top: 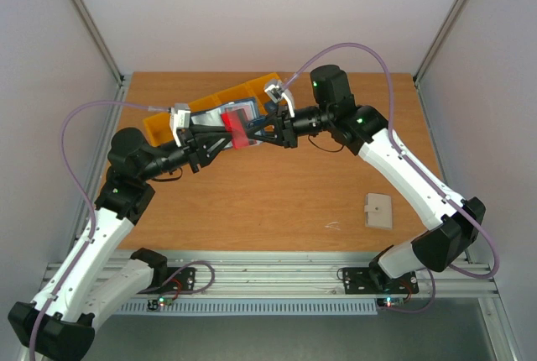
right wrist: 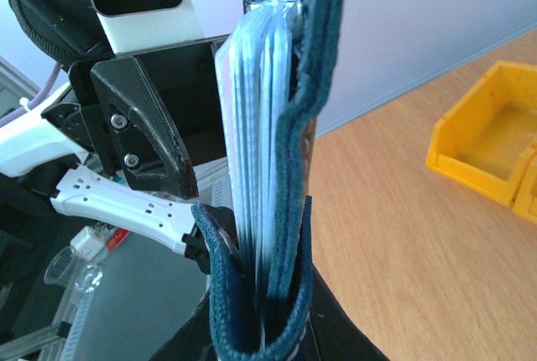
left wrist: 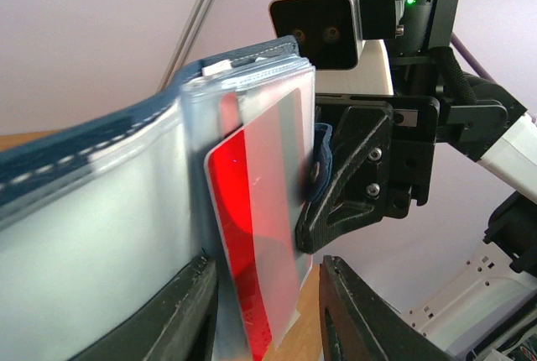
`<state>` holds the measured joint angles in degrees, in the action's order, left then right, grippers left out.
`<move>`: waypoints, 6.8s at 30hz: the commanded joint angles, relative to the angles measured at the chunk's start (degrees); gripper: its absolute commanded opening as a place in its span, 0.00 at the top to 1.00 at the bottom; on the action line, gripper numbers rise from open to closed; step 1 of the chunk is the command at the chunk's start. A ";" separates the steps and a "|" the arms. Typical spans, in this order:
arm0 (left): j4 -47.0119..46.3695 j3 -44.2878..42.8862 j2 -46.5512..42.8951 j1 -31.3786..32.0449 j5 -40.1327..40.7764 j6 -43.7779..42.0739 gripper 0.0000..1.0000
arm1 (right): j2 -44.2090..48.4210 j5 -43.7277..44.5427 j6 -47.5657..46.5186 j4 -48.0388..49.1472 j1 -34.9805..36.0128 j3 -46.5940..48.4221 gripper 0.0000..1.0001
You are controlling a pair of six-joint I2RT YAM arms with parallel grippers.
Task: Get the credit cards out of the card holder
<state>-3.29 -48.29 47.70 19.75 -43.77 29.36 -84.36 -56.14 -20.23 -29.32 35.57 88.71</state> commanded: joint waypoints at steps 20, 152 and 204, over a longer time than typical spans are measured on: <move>-5.78 -0.03 -2.32 -1.14 -4.51 1.12 1.00 | 2.24 -10.51 -2.43 0.03 0.47 -0.11 0.82; 16.34 -40.91 67.03 -12.69 -6.98 -148.47 1.00 | -20.07 -2.36 -3.11 -26.44 -24.74 -4.27 0.99; 4.76 -48.55 74.90 -12.40 0.27 -142.56 0.57 | -20.90 -4.60 -5.33 -29.57 -25.57 3.85 0.99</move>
<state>17.21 -102.45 129.82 6.66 -40.73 -118.96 -108.47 -57.87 -25.21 -59.57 10.55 90.08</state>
